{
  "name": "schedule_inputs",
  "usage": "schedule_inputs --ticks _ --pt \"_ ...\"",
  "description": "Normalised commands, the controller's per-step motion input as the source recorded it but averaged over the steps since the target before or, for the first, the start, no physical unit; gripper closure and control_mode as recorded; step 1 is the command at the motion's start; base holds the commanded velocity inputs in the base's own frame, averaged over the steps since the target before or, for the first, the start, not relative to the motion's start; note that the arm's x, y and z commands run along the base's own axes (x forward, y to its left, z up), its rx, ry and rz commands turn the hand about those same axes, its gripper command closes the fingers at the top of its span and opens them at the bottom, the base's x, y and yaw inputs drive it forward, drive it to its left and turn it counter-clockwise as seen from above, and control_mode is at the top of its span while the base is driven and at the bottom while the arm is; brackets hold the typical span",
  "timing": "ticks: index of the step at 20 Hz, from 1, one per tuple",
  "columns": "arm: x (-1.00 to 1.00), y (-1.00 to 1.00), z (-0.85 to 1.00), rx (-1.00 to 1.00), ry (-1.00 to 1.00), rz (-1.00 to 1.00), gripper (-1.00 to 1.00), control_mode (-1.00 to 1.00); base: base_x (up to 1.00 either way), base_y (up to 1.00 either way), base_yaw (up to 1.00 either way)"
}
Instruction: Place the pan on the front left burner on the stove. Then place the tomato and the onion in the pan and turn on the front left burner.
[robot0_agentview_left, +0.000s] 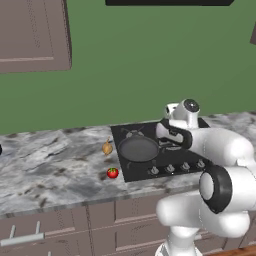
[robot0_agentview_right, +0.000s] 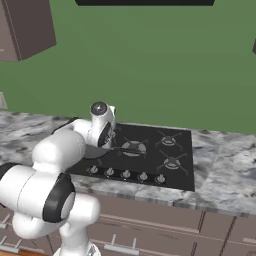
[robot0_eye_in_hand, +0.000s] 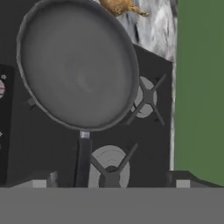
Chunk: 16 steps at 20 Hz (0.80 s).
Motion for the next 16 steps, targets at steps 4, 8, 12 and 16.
schedule_inputs --ticks 4,8,12,16 --pt "0.00 0.73 0.41 0.00 -0.09 0.00 -1.00 -1.00 0.00 0.00 0.00" --pt "0.00 0.73 0.32 0.00 0.00 -0.01 -1.00 -1.00 0.00 0.00 0.00" --pt "0.00 0.69 0.19 0.00 0.00 -0.07 -1.00 -1.00 0.00 0.00 0.00" --pt "0.00 0.49 0.09 0.00 0.00 -0.10 -1.00 -1.00 0.00 0.00 0.00"
